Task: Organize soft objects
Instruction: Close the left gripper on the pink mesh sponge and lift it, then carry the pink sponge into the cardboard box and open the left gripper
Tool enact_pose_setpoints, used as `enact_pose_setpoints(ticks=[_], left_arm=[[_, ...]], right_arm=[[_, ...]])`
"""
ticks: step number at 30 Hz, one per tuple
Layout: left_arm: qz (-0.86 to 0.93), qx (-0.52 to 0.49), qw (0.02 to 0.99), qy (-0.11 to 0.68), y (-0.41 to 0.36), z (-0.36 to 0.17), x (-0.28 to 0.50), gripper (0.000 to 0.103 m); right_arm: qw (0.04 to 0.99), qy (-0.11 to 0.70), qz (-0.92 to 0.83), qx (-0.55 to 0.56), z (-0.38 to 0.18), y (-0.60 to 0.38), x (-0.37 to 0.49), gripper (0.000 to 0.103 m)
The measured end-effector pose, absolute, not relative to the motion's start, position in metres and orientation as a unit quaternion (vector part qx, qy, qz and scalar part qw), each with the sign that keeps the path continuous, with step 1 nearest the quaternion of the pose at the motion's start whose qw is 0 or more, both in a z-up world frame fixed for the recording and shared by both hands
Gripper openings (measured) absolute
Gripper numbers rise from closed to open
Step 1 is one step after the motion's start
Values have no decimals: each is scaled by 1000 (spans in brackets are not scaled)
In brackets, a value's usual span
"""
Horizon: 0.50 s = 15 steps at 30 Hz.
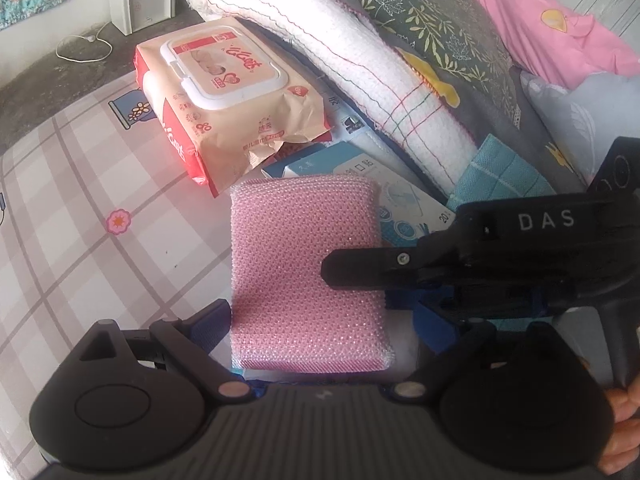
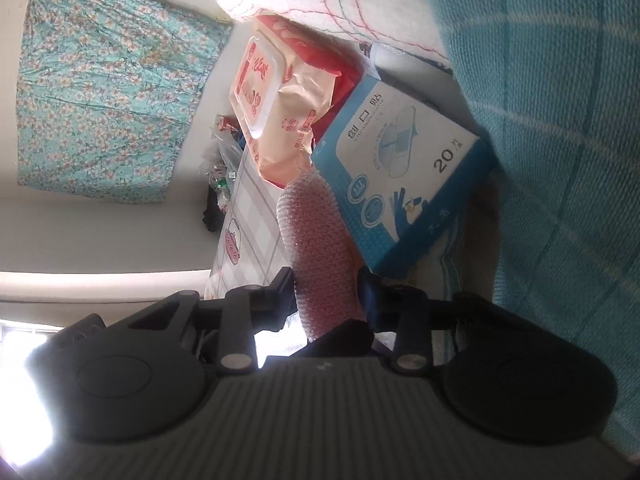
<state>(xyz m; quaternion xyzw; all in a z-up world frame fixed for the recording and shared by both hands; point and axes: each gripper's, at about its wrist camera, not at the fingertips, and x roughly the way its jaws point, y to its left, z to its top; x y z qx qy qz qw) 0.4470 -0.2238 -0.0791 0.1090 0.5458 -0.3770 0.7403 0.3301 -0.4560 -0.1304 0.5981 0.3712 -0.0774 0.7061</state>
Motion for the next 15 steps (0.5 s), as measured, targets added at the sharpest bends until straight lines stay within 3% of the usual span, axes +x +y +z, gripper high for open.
enact_pose_setpoints(ticks=[7,15], left_arm=[[-372,98,750,539,-217,-58,440,92],[-368,85,774,508,-185,10,396,92]], right_arm=[[713,355,-58,602,-115,-454,328,29],[740,333,-4,585,-55,-424,297,29]])
